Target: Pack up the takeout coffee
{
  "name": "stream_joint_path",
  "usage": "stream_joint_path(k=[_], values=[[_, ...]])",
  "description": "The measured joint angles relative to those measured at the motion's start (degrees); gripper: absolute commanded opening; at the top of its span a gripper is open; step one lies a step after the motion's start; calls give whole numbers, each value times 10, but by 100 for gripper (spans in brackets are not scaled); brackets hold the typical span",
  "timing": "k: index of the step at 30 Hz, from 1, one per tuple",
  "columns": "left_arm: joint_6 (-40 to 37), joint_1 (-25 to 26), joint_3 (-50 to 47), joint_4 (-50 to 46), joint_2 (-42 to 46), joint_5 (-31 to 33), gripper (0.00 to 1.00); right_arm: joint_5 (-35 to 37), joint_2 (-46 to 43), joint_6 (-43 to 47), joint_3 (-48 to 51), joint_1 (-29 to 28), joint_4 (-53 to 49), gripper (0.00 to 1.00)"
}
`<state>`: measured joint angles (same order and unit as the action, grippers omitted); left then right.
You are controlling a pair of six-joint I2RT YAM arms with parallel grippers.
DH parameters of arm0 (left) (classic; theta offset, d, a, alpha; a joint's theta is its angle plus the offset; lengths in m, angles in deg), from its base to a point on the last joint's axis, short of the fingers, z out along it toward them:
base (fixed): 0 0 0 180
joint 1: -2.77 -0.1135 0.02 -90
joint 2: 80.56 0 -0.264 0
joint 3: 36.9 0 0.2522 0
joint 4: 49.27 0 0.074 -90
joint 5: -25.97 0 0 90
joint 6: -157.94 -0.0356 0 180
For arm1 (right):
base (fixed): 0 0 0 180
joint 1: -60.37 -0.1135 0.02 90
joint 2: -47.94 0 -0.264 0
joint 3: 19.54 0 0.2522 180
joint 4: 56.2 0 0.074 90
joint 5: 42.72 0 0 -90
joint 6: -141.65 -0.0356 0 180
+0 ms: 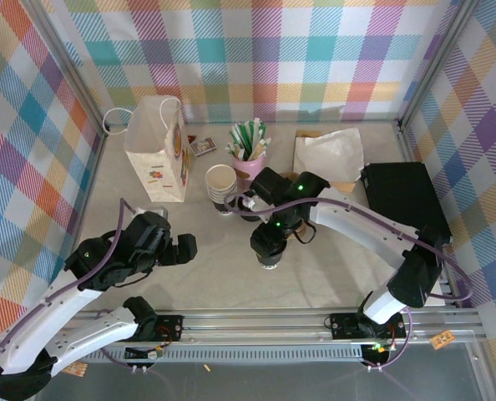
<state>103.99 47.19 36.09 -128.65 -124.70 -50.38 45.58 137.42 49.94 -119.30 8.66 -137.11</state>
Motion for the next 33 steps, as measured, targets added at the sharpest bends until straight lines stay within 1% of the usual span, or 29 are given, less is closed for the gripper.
stream_joint_path(k=[6, 9, 12, 19, 24, 29, 33], values=[[-59, 0, 49, 40, -46, -1, 100, 17, -23, -40, -49, 29, -47, 58], [-88, 0, 80, 64, -83, -9, 100, 29, -42, -53, -67, 57, -70, 57], [-112, 0, 109, 92, -126, -25, 100, 37, -65, -61, -79, 98, -92, 57], [-148, 0, 159, 156, -217, -86, 99, 48, -117, -61, -82, 232, -124, 56], [-158, 1, 184, 201, -267, -121, 99, 51, -134, -40, -56, 332, -122, 56], [-162, 2, 210, 236, -316, -148, 99, 40, -135, -22, 9, 429, -81, 55], [-162, 6, 238, 252, -351, -164, 99, 33, -130, -19, 60, 480, -32, 55]])
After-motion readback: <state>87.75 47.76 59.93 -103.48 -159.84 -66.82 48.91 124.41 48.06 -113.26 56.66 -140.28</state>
